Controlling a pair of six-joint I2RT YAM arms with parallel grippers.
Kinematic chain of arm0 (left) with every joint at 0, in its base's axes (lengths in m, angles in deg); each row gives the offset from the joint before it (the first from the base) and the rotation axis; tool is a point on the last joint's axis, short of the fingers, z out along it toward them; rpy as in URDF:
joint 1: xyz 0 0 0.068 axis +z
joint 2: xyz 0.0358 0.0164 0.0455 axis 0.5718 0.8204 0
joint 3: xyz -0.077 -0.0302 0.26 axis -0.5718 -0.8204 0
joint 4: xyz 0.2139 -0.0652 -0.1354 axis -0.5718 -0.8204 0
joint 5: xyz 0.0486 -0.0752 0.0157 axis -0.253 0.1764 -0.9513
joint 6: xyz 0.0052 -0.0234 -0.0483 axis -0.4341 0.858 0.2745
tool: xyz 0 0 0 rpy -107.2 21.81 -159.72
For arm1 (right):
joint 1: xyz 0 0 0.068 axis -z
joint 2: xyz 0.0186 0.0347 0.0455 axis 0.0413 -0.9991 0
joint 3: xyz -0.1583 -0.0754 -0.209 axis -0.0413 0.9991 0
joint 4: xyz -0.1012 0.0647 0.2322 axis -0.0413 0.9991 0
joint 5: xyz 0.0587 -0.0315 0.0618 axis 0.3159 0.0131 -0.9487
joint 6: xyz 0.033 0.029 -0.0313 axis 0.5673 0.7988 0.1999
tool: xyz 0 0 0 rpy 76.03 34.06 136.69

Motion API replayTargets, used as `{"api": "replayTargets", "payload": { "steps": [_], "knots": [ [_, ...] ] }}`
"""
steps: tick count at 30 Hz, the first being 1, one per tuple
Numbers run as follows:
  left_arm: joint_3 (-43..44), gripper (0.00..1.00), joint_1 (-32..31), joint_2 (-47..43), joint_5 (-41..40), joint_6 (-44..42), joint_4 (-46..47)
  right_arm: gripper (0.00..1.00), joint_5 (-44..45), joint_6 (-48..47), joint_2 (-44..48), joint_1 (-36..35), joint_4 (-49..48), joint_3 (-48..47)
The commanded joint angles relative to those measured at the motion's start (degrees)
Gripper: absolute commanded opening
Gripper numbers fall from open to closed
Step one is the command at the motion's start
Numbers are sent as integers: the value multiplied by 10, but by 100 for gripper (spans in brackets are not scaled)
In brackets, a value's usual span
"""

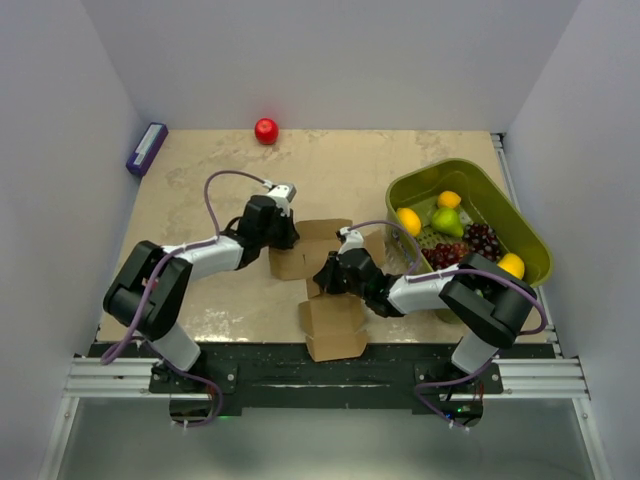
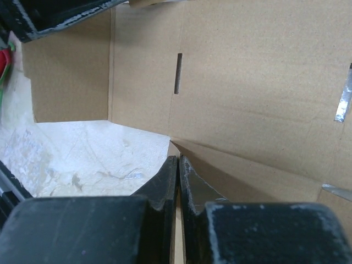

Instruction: Fold the paper box

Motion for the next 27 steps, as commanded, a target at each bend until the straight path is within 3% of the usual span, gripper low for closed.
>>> {"api": "replayTargets", "payload": {
  "steps": [1, 3, 4, 5, 6, 9, 18, 27],
  "knots": [
    [-34, 0, -9, -55, 9, -38, 93, 11, 27, -24, 7, -2, 36, 4],
    [-54, 0, -16, -83, -12, -57, 106, 19, 21, -13, 38, -2, 50, 4],
    [-61, 0, -24, -92, -18, -64, 118, 32, 21, -10, 49, -2, 62, -1],
    [-67, 0, -29, -100, -26, -76, 123, 39, 21, -1, 62, -2, 75, -6],
    [-80, 0, -34, -117, -47, -80, 129, 53, 21, 3, 91, -2, 106, -10],
    [-108, 0, -56, -149, -92, -97, 148, 69, 26, 32, 153, -2, 150, -21],
    [-185, 0, -112, -227, -169, -135, 217, 93, 74, 160, 313, -2, 228, -7],
    [-262, 0, -148, -289, -125, -179, 313, 94, 116, 298, 347, 0, 247, -43]
  ]
}}
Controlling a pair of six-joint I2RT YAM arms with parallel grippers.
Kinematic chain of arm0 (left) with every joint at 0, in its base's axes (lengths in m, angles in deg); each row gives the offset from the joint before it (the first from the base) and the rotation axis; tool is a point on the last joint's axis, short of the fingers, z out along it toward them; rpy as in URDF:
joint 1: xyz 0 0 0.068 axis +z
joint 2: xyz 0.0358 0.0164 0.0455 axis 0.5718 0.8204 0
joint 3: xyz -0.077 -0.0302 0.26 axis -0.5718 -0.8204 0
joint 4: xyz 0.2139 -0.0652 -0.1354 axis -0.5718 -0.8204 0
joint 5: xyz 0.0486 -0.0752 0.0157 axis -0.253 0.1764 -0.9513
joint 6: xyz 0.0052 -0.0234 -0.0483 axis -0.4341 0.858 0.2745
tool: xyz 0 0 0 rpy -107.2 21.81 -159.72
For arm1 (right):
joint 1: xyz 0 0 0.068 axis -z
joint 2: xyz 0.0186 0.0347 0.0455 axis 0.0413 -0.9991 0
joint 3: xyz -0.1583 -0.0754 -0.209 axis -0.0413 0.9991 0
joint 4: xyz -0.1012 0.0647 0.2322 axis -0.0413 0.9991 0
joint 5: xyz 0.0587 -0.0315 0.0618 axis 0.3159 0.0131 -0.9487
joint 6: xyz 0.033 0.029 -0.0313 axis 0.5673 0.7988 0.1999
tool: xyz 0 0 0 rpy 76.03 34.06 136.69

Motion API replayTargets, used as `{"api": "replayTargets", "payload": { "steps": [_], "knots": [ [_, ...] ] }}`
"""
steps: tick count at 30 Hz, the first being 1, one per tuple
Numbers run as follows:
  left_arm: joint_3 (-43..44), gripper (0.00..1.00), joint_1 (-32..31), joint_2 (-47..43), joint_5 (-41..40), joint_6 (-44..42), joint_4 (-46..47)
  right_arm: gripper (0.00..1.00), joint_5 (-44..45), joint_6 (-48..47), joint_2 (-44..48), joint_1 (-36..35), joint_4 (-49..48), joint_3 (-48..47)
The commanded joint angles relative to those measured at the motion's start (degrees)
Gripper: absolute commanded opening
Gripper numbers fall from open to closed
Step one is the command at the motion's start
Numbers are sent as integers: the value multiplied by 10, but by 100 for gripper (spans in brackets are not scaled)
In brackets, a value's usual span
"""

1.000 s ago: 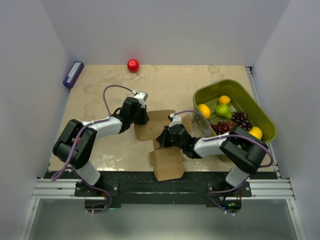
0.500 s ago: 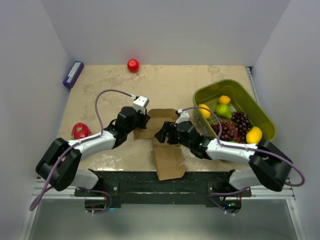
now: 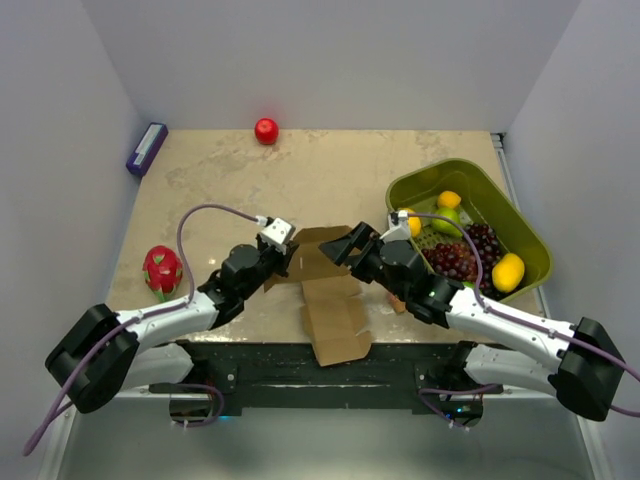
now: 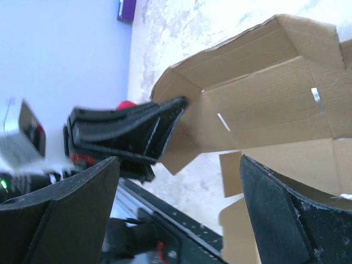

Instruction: Fold the paper box

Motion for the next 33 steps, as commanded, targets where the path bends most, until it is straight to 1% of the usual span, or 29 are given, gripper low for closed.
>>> {"api": "replayTargets", "payload": {
  "steps": [1, 3, 4, 6, 8, 10, 14, 18, 25, 33],
  "knots": [
    [-26, 0, -15, -31, 13, -42, 95, 94, 47, 92, 1, 0, 18, -34],
    [-32, 0, -22, -36, 16, -51, 99, 94, 56, 116, -2, 3, 25, -31],
    [-35, 0, -25, -40, 16, -56, 102, 94, 56, 143, -1, 9, 21, -27],
    [-42, 0, -36, -42, 14, -58, 109, 93, 52, 175, -1, 20, -7, -2],
    [-45, 0, -42, -44, 9, -83, 110, 92, 46, 210, -5, 29, -41, 16],
    [-46, 0, -51, -45, 7, -93, 109, 91, 32, 234, -23, 44, -51, 26],
    [-45, 0, -66, -39, 7, -111, 105, 89, 18, 247, -58, 73, -79, 30],
    [-45, 0, -87, -33, -9, -126, 99, 88, 14, 259, -85, 98, -102, 35],
    [-46, 0, -102, -25, -30, -141, 99, 84, 31, 243, -94, 104, -95, 28],
    [-41, 0, -121, -12, -55, -165, 108, 78, 13, 237, -119, 104, -92, 33]
  ]
}}
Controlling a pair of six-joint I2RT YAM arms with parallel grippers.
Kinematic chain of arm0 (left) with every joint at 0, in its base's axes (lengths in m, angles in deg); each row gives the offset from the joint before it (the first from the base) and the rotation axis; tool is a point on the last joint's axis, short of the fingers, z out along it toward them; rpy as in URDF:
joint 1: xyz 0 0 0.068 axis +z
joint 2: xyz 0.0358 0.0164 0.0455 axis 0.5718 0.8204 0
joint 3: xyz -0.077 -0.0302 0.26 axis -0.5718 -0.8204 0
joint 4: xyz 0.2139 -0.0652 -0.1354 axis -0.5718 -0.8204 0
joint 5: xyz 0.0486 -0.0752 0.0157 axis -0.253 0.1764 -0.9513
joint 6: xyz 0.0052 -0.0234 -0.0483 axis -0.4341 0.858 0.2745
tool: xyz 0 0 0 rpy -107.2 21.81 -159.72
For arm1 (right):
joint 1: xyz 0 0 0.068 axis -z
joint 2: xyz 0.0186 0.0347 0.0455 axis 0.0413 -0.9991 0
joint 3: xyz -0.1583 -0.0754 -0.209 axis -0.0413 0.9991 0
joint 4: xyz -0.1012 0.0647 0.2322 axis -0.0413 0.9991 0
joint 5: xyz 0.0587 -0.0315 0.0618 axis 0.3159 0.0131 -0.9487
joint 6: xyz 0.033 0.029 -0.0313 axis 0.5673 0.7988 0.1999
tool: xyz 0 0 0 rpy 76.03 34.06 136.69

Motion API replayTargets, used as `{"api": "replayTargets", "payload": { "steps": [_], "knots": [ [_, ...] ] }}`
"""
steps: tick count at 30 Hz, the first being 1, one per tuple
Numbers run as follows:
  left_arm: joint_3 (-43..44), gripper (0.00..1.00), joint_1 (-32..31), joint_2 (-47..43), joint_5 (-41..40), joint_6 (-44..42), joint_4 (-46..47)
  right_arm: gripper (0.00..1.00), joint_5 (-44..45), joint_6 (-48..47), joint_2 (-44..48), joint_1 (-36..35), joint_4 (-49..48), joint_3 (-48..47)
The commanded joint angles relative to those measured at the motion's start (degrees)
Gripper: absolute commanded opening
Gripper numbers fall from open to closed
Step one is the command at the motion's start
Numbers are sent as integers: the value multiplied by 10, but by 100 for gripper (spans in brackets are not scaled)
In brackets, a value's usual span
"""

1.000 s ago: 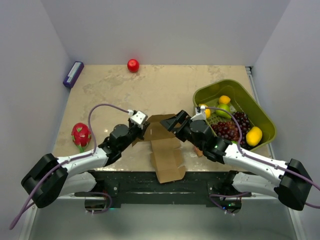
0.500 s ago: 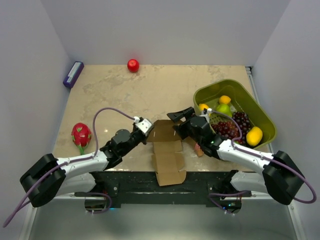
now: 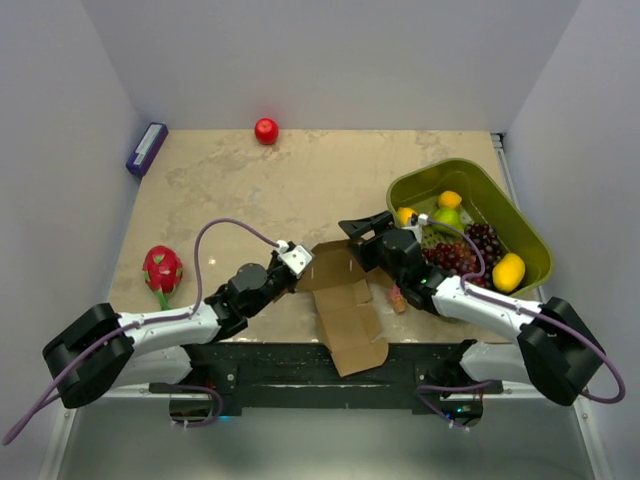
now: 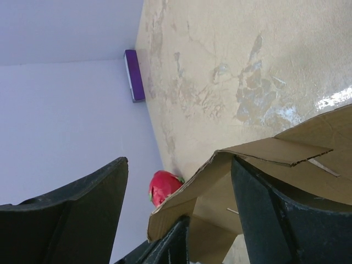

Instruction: Fold the paper box

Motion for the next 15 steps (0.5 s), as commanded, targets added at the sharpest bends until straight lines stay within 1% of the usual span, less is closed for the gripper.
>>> {"api": "replayTargets", "payload": {
  "steps": [1, 8, 15],
  "knots": [
    [3, 0, -14, 12, -30, -34, 38, 78, -11, 9, -29, 1, 9, -1],
    [18, 0, -34, 28, -55, -56, 34, 75, -50, 2, -66, 1, 6, -8],
    [25, 0, -36, 31, -88, -75, 37, 75, -64, -12, -69, -2, 29, -13]
  ]
}}
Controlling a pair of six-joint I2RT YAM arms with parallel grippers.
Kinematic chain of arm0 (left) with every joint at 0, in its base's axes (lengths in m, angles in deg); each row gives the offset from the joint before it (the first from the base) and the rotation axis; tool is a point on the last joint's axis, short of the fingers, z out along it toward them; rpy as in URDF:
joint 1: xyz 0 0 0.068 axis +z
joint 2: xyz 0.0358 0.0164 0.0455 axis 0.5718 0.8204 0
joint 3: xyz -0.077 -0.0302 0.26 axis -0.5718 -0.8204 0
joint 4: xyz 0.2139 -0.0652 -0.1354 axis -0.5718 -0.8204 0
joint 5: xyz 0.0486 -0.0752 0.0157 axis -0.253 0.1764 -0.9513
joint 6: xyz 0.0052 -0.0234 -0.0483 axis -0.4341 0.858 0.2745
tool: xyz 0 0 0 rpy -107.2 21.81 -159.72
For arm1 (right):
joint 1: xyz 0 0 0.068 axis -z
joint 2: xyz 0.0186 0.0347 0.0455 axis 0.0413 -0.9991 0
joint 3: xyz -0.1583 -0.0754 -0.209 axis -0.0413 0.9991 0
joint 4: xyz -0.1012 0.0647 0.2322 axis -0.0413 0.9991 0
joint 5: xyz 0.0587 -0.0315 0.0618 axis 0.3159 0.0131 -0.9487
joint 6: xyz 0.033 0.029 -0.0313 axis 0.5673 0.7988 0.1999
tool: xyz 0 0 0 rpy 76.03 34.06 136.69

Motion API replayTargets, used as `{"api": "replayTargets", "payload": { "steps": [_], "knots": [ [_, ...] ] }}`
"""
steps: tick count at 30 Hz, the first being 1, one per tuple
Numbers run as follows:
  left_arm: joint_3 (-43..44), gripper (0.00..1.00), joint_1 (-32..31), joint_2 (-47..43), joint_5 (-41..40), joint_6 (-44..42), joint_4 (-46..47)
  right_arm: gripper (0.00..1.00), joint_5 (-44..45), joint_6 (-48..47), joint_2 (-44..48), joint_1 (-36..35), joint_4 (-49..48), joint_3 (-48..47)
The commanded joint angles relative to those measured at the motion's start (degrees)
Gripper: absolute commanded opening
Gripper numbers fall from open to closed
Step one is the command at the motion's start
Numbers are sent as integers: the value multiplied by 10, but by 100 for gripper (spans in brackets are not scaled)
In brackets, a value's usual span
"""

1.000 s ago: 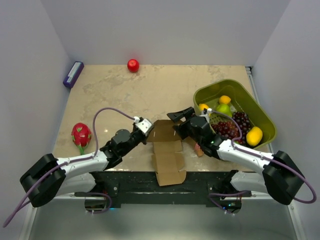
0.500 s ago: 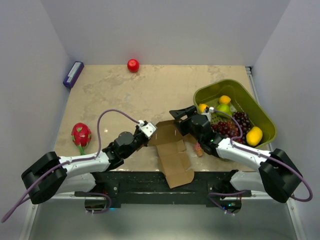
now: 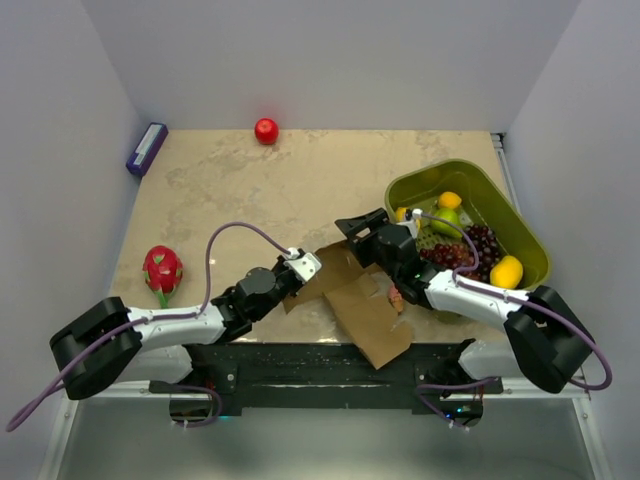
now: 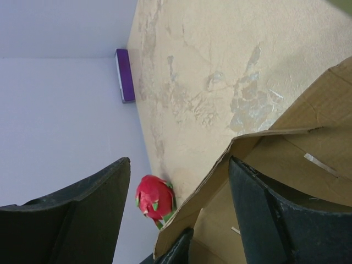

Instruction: Fold the paper box

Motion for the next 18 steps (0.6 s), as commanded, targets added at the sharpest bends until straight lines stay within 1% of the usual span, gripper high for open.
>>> {"api": "replayTargets", "payload": {
  "steps": [1, 8, 11, 18],
  "knots": [
    [23, 0, -3, -3, -36, -30, 38, 75, -56, 26, -17, -11, 61, 4],
    [17, 0, -3, -14, -37, -42, 44, 74, -55, 21, -39, -30, 64, -11],
    [10, 0, -4, -25, -30, -48, 47, 70, -67, 20, -59, -32, 47, -17],
    [-14, 0, -5, -50, -14, -72, 69, 63, -66, 7, -82, -38, 57, -39]
  ]
}}
